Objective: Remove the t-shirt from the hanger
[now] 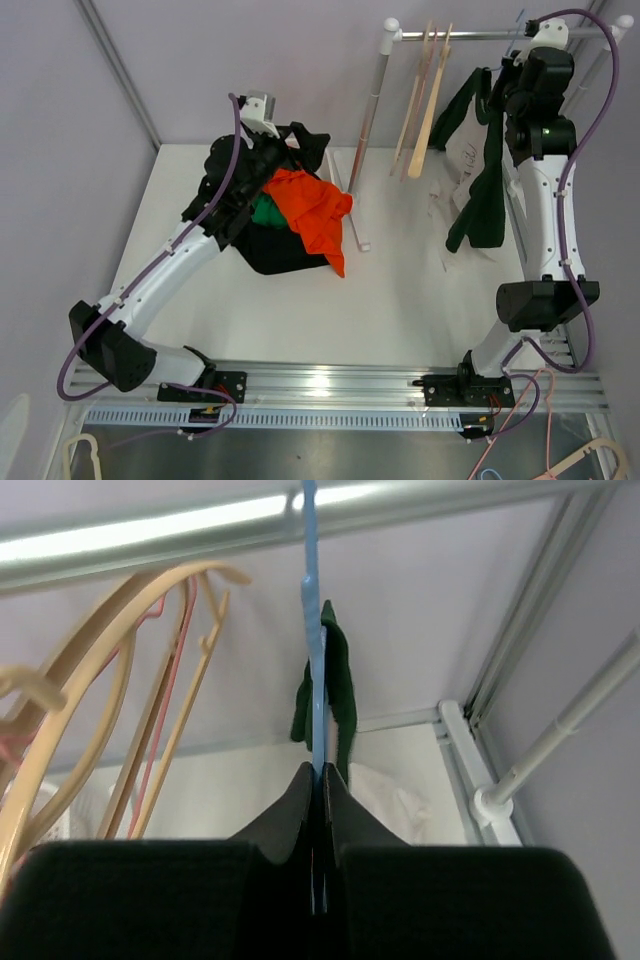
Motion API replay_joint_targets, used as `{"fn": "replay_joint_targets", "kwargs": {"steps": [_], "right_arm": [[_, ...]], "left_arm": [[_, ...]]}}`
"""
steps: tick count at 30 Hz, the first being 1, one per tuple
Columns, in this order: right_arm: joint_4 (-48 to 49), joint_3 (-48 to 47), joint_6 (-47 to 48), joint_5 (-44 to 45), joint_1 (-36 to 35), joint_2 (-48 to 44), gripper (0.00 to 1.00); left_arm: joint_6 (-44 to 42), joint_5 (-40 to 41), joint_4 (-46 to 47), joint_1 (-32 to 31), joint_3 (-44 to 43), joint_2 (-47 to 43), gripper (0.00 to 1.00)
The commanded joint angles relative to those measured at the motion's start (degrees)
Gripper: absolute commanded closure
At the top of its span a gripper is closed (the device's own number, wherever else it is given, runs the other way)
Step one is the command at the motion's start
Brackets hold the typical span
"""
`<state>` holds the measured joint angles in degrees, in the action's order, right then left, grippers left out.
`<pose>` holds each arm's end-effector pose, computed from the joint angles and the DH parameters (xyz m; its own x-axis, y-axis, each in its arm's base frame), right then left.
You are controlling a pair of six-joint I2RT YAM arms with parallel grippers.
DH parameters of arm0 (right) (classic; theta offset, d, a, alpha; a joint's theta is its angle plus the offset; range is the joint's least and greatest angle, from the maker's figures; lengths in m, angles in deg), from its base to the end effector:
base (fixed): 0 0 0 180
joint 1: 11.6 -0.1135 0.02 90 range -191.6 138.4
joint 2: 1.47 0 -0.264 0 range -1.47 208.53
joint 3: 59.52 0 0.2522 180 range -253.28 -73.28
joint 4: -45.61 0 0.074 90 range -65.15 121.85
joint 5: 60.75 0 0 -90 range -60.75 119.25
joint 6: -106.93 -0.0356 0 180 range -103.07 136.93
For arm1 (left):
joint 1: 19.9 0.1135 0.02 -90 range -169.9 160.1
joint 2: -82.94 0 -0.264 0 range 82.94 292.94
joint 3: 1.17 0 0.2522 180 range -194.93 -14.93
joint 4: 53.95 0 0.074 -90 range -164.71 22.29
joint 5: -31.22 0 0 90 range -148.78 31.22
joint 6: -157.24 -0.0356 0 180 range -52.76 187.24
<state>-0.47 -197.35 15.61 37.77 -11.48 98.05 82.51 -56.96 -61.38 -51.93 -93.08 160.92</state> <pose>0.3697 -0.0060 0.5154 -0.1317 0.0231 -0.9910 0.1519 0.9884 0.0028 0.2708 -0.1681 0.4448 -0.0400 -0.2855 -0.9575 0.5108 0.8178 -0.2651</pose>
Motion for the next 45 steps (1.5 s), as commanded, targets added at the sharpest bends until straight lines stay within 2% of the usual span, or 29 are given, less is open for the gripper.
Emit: {"fn": "replay_joint_targets", "kwargs": {"steps": [1, 4, 9, 14, 17, 18, 19, 21, 26, 33, 39, 43, 45], "right_arm": [[5.07, 1.37, -2.19, 1.95, 0.06, -6.80, 1.00], [2.70, 1.90, -4.38, 2.91, -1.51, -8.47, 1.00], [1.03, 8.04, -9.22, 6.94, -3.89, -14.17, 1.00], [-3.80, 17.60, -17.30, 17.56, -9.50, -23.22, 1.00], [-2.15, 26.21, -19.32, 19.87, -12.24, -30.15, 1.00], [-1.62, 28.08, -20.03, 20.75, -12.68, -31.75, 1.00], [-1.09, 29.66, -20.47, 21.28, -13.47, -33.15, 1.00], [-0.82, 32.22, -21.35, 21.28, -13.83, -36.06, 1.00], [-4.33, 31.35, -22.41, 20.49, -14.62, -37.47, 1.00], [-5.21, 31.35, -22.23, 20.31, -14.80, -38.62, 1.00], [-4.42, 31.08, -21.97, 20.67, -15.06, -38.70, 1.00], [-4.07, 31.08, -21.88, 20.31, -15.15, -38.71, 1.00], [-3.46, 31.43, -21.79, 20.40, -15.24, -38.70, 1.00]], "left_arm": [[0.55, -4.55, 3.95, -0.57, 1.33, -3.26, 0.01], [0.20, -4.89, 2.39, -1.01, 0.81, -3.97, 0.00], [-4.78, -11.31, 0.35, -3.99, -0.78, -5.11, 0.01], [-18.65, -4.73, -1.32, -17.69, 0.27, -5.99, 0.01], [-23.16, -6.12, -0.79, -24.64, 1.59, -5.56, 0.00], [-23.44, -7.78, -0.44, -25.79, 3.08, -5.38, 0.01], [-23.53, -14.07, 0.34, -27.11, 3.61, -5.20, 0.00], [-23.71, -21.75, 2.62, -27.90, 6.06, -4.06, 0.01], [-20.37, -25.90, 10.89, -29.93, 10.21, -0.81, 0.01], [-23.79, -24.42, 14.67, -37.04, 8.02, 7.53, 0.01], [-20.54, -25.56, 17.84, -38.11, 5.91, 11.93, 0.01], [-18.61, -21.35, 17.49, -38.28, 3.62, 14.30, 0.00], [-17.73, -14.68, 16.97, -38.19, 0.99, 16.59, 0.00]]}}
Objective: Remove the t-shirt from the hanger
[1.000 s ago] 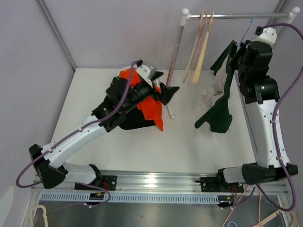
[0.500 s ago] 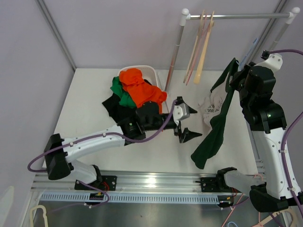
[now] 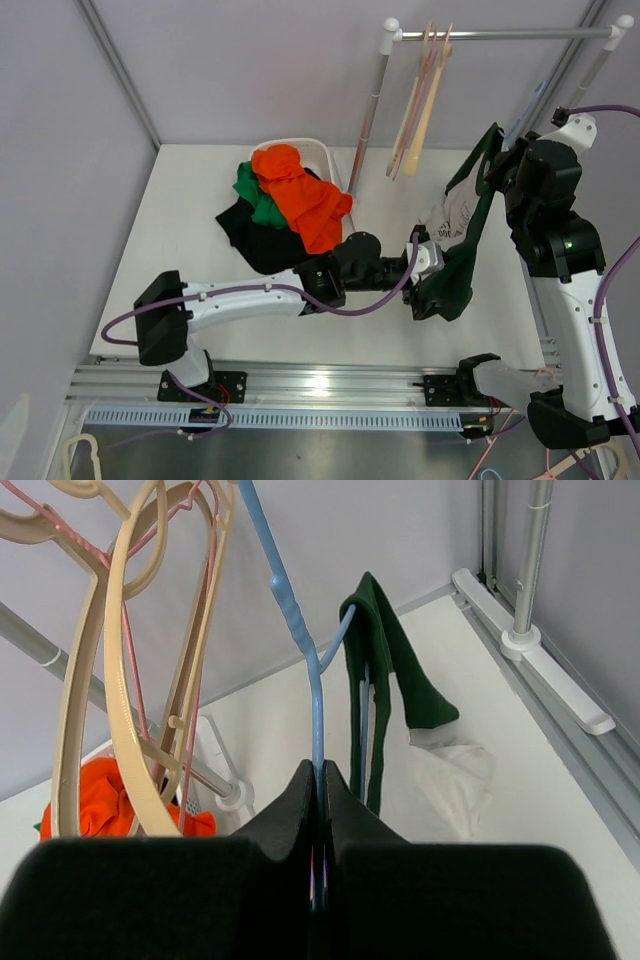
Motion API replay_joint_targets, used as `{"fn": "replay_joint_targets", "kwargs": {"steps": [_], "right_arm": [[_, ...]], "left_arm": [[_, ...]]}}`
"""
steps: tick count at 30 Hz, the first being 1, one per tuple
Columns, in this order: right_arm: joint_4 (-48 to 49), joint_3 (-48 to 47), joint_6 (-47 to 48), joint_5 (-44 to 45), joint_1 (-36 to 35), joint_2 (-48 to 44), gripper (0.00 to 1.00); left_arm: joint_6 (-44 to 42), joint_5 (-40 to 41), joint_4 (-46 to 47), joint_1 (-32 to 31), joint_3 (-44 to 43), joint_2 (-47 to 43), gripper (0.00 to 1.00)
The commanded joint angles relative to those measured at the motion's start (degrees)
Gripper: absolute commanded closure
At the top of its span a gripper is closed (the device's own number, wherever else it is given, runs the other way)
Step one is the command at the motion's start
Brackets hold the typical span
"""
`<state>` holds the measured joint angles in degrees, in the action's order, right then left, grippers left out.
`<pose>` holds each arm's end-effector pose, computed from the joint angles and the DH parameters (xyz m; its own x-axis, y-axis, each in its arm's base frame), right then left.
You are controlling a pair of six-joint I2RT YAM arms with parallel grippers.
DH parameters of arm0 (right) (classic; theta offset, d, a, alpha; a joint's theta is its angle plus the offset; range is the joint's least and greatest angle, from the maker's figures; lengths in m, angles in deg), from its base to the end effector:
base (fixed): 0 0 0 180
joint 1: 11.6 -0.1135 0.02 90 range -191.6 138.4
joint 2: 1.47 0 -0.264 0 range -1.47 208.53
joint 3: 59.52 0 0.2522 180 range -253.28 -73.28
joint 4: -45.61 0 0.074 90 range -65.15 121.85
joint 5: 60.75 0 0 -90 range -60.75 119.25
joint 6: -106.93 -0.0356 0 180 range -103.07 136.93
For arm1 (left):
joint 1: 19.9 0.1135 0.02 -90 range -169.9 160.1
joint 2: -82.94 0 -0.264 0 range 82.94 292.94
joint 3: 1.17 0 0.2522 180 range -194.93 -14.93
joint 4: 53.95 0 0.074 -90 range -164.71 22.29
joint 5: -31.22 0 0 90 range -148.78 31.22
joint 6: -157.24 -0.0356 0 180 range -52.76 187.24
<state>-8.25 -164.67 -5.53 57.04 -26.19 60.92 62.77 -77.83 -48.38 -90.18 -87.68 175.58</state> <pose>0.1845 0.0309 0.4984 -0.0882 0.3263 -0.9411 0.2744 0.9162 0.2919 0.1208 -0.3716 0.3492 0.0746 0.0101 -0.9972 0.9971 0.0110 0.0748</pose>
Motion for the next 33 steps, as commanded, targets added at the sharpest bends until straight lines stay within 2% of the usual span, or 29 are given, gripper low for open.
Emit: {"fn": "replay_joint_targets", "kwargs": {"steps": [1, 2, 5, 7, 9, 10, 15, 18, 22, 24, 28, 33], "right_arm": [[4.50, -1.15, -0.48, 1.12, -0.61, -1.48, 1.00], [4.59, -1.15, -0.48, 1.21, -0.62, -1.48, 1.00], [4.76, -1.15, -0.22, 0.95, -0.79, -1.48, 1.00], [4.94, -1.07, 0.22, 1.04, -0.70, -1.48, 1.00], [5.03, -1.15, 0.66, 1.56, -0.79, -1.31, 1.00], [5.03, -1.24, 0.92, 1.56, -0.70, -1.31, 1.00], [5.38, -1.50, 1.80, 3.23, -0.70, -0.08, 1.00], [6.26, -1.42, 2.24, 4.20, -0.70, 1.77, 1.00], [6.96, -2.73, 3.38, 7.36, -0.70, 5.45, 1.00], [6.18, -5.36, 3.65, 7.98, -0.70, 7.03, 1.00], [0.48, -11.78, 4.26, 8.60, -0.70, 11.43, 1.00], [-4.90, -17.85, 5.84, 9.03, -0.70, 15.83, 1.00]], "left_arm": [[2.44, 8.65, 4.57, -0.03, -5.55, 2.54, 0.00], [3.23, 13.90, 5.36, 0.06, -5.65, 2.98, 0.01], [3.76, 17.28, 6.95, -0.03, -6.61, 4.39, 0.01], [3.94, 17.64, 5.20, -0.03, -8.80, 6.40, 0.17], [5.68, 18.51, 1.25, -0.03, -12.22, 7.72, 0.43], [6.22, 18.78, 0.62, 0.06, -12.41, 7.90, 0.61], [6.32, 18.78, 4.66, -0.29, -7.58, 5.80, 0.64], [6.23, 17.48, 3.08, -0.38, -7.58, 5.36, 0.99], [7.37, 6.15, 5.71, -2.13, -2.68, 1.41, 0.99], [6.58, 1.40, 7.12, -5.38, 1.27, -1.66, 0.99], [1.84, -2.48, 8.09, -11.54, 5.50, -3.52, 0.99], [7.71, -6.34, 12.57, -12.25, 8.50, 0.95, 0.99]]}}
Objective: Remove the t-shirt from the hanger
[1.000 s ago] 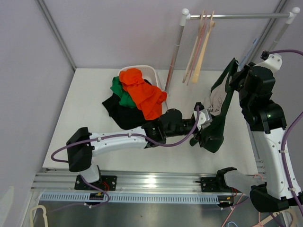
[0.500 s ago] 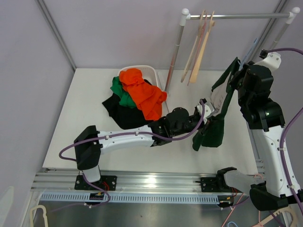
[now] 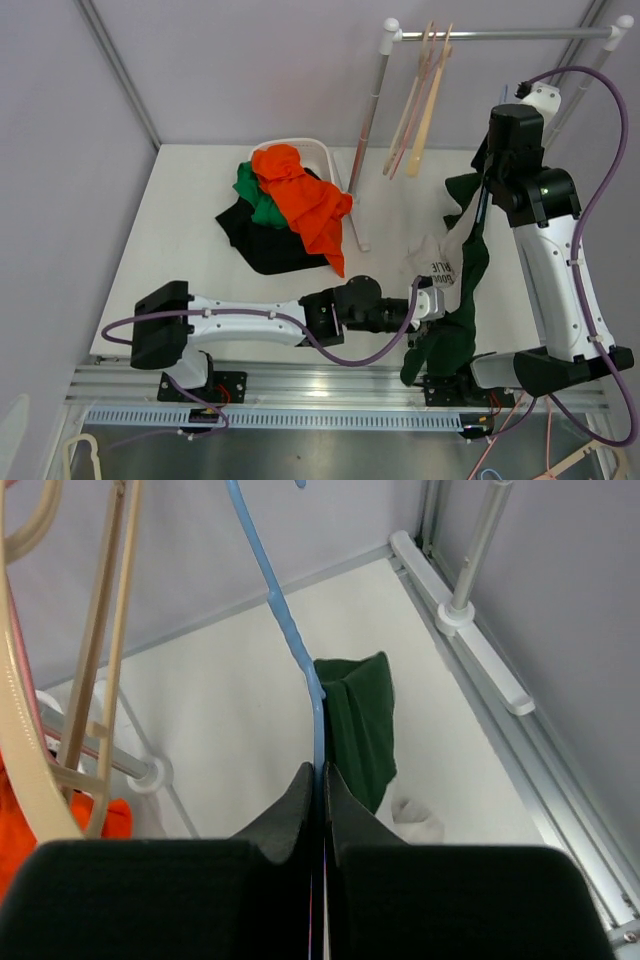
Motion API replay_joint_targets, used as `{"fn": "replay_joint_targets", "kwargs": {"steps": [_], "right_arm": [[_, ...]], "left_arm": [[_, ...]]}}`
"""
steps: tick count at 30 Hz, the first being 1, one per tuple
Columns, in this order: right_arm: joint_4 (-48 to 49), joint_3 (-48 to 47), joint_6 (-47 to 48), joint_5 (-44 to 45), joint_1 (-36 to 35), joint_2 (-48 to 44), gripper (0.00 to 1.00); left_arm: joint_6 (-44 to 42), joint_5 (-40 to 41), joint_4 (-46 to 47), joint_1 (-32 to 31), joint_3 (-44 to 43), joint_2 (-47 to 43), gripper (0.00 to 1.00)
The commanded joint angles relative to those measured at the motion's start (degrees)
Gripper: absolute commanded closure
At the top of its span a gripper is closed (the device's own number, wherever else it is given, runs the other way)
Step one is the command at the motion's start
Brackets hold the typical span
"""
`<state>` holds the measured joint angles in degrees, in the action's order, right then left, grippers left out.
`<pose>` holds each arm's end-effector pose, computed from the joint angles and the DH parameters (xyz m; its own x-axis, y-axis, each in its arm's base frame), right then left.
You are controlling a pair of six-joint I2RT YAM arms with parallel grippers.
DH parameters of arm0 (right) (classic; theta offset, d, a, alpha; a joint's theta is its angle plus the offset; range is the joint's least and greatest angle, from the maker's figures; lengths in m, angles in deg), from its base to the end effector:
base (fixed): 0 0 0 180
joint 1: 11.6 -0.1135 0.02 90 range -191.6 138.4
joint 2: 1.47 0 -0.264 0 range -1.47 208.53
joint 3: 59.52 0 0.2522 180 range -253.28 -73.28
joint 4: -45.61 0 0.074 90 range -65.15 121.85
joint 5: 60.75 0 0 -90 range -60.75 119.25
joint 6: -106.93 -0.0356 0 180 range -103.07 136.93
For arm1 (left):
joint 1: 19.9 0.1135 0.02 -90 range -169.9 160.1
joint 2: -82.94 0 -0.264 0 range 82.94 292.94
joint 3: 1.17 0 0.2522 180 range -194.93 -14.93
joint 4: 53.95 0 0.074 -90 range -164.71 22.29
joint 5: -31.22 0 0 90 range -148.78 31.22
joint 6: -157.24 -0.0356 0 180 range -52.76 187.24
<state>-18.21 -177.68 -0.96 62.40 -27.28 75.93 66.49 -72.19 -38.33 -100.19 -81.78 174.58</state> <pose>0.2449 0.0485 0.4951 -0.2796 0.1887 -0.9414 0.3615 0.9290 0.0788 0.0565 -0.3793 0.3378 0.0266 -0.0797 -0.9965 0.9975 -0.0628 0.0316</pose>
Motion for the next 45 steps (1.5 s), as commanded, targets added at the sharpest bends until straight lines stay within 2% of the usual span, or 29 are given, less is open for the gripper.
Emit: {"fn": "replay_joint_targets", "kwargs": {"steps": [1, 4, 8, 9, 10, 12, 14, 17, 23, 26, 29, 32, 33, 35, 36, 37, 38, 39, 40, 41, 42, 43, 45], "right_arm": [[4.19, -5.11, 1.45, 3.85, 0.39, 1.08, 1.00], [2.35, -6.25, 1.37, 2.54, 0.48, 1.08, 1.00], [-2.39, -9.31, 1.19, -4.74, 0.39, 0.29, 1.00], [-6.41, -10.72, 1.10, -7.72, 0.39, 0.55, 1.00], [-8.54, -12.13, 1.19, -9.14, 0.30, 1.25, 1.00], [-14.41, -16.00, 1.37, -12.04, 0.21, 1.96, 1.00], [-15.94, -16.80, 2.16, -15.65, 0.13, 1.26, 1.00], [-12.62, -14.09, 3.64, -16.36, -0.05, -3.29, 1.00], [2.67, -6.17, 8.83, -15.22, -0.05, -12.53, 1.00], [7.08, -5.81, 8.75, -15.04, -0.05, -16.23, 1.00], [8.05, -7.04, 9.80, -13.02, -0.05, -15.27, 1.00], [9.88, -5.31, 10.60, -14.07, -0.05, -13.68, 1.00], [12.25, -4.16, 10.33, -14.42, -0.05, -13.95, 1.00], [13.67, -2.39, 9.72, -15.74, -0.05, -13.69, 1.00], [14.02, -2.39, 9.63, -15.57, -0.14, -13.25, 1.00], [14.29, -2.47, 9.63, -15.48, -0.05, -12.12, 1.00], [14.64, -2.48, 9.72, -15.31, -0.05, -11.58, 1.00], [15.77, -2.39, 9.80, -15.04, -0.05, -11.05, 1.00], [16.57, -2.21, 9.80, -14.95, 0.04, -10.61, 1.00], [17.45, -2.30, 10.15, -15.47, 0.04, -9.13, 1.00], [18.85, -3.00, 10.42, -15.92, 0.04, -8.33, 1.00], [19.65, -3.35, 10.42, -16.27, 0.12, -7.45, 1.00], [22.27, -4.58, 10.77, -16.71, 0.21, -4.82, 1.00]], "left_arm": [[4.61, -12.77, 3.21, -2.32, 2.86, 2.23, 0.99], [5.94, -10.77, 5.51, -2.50, 4.45, 3.19, 0.99], [3.92, -2.62, 0.16, -1.89, -0.54, 5.22, 0.99], [5.31, 3.16, -4.03, -1.28, -1.87, 5.74, 1.00], [6.46, 5.21, -6.68, -0.58, -5.19, 6.36, 0.99], [12.14, 7.25, -13.26, 3.02, -11.33, 8.12, 0.99], [16.90, 6.73, -16.19, 7.05, -13.21, 9.26, 0.99], [23.94, 5.76, -18.66, 11.28, -14.28, 9.18, 0.99], [29.84, 11.98, -24.44, 14.72, -6.28, 5.58, 0.99], [29.85, 15.84, -27.44, 14.55, -2.08, 1.72, 0.99], [29.76, 16.66, -27.89, 14.46, 2.06, -4.87, 0.99], [27.83, 17.45, -34.11, 14.64, 0.42, -11.55, 0.99], [26.52, 17.80, -41.27, 14.99, -6.30, -12.52, 0.99], [25.02, 16.76, -49.04, 17.26, -12.57, -12.89, 0.99], [23.79, 14.40, -54.64, 18.67, -22.00, -12.45, 0.99], [23.00, 12.55, -56.53, 20.16, -24.97, -11.84, 0.99], [22.29, 10.79, -58.20, 23.57, -27.78, -9.92, 0.99], [21.68, 9.90, -60.04, 25.52, -37.73, -8.50, 0.99], [21.59, 7.54, -64.06, 27.45, -41.48, -6.75, 0.99], [21.67, 6.48, -66.19, 31.30, -49.52, -4.64, 0.99], [22.37, 5.68, -68.65, 33.25, -54.04, 0.34, 0.99], [22.46, 4.46, -72.24, 36.66, -67.66, 3.08, 0.99], [23.42, 4.27, -72.46, 40.02, -74.80, 9.92, 0.99]]}}
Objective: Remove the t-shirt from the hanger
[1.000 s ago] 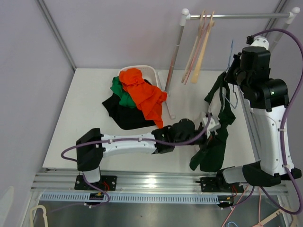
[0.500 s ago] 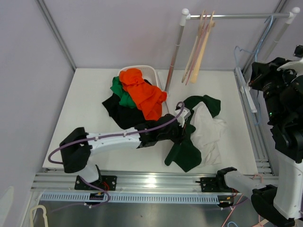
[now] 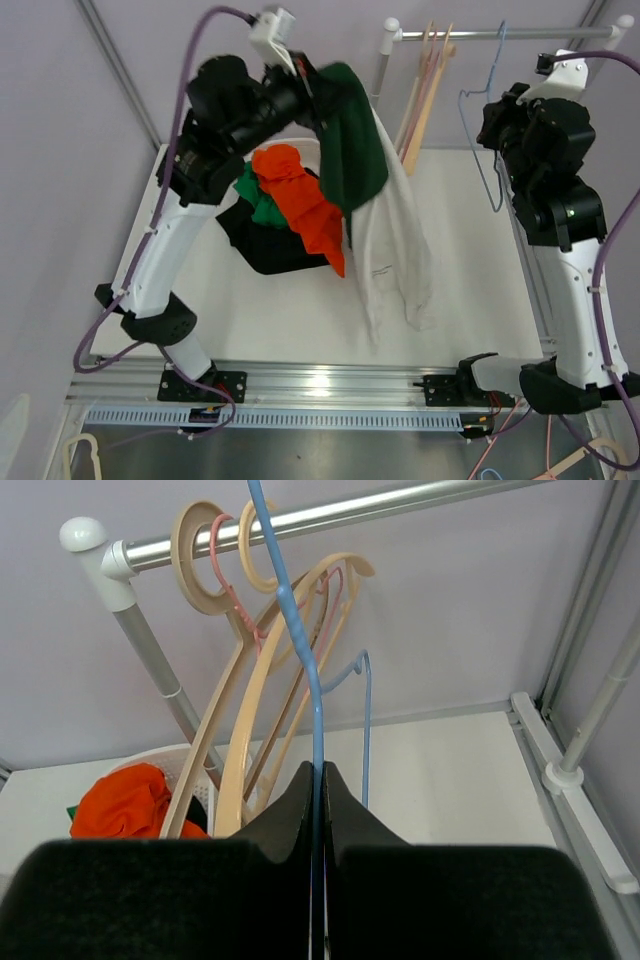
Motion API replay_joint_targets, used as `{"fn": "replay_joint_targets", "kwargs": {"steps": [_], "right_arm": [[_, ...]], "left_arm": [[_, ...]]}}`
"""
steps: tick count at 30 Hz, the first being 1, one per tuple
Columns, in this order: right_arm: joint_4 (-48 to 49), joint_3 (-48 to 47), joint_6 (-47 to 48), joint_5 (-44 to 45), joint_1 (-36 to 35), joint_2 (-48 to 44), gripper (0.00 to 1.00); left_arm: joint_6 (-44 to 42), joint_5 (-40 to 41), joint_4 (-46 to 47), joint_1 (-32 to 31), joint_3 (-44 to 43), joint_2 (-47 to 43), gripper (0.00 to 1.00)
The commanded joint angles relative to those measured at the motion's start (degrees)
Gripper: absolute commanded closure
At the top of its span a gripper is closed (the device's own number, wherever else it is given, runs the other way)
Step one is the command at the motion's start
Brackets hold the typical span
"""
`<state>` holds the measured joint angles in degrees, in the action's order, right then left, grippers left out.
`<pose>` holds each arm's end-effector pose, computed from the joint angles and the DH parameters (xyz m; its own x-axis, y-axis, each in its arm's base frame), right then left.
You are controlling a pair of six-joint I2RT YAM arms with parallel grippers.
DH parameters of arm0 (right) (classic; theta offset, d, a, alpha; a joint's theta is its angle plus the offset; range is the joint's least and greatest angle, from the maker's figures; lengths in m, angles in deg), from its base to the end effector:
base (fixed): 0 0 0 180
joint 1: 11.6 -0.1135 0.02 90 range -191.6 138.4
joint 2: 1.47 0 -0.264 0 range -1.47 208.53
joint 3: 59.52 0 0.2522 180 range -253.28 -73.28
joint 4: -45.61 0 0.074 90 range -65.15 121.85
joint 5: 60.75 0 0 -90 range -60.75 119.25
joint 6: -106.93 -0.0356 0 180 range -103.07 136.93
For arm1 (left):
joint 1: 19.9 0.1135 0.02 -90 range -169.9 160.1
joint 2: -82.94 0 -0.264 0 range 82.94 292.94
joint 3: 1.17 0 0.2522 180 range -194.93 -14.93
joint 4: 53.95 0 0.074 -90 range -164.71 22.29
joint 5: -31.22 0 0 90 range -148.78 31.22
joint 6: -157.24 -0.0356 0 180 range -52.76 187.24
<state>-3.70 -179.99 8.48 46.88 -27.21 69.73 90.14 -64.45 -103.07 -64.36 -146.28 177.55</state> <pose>0.2027 0.0454 0.5545 0.0045 0.1467 -0.9892 0.0350 0.9886 0.1467 0.2195 -0.2204 0.5739 -0.2828 -0.2650 -0.9218 0.7137 0.5840 -0.3868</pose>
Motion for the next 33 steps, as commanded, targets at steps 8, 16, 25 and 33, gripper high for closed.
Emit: {"fn": "replay_joint_targets", "kwargs": {"steps": [8, 16, 25, 33], "right_arm": [[11.55, -8.94, 1.15, -4.53, 5.32, 12.55, 1.00], [18.06, -13.16, -3.06, -13.21, 12.80, 22.65, 1.00], [20.17, -17.04, -4.65, -21.05, 13.77, 31.10, 1.00], [22.10, -10.19, -3.07, -22.99, 11.14, 27.07, 1.00]], "left_arm": [[2.24, -6.72, 31.03, 20.90, -2.85, 9.27, 0.99], [3.12, -11.47, 45.89, 30.92, -16.66, 19.04, 0.99], [2.15, -8.93, 45.92, 32.95, -0.06, 18.32, 0.99], [11.82, -7.07, 19.02, 32.95, 13.82, 22.64, 0.99]]}}
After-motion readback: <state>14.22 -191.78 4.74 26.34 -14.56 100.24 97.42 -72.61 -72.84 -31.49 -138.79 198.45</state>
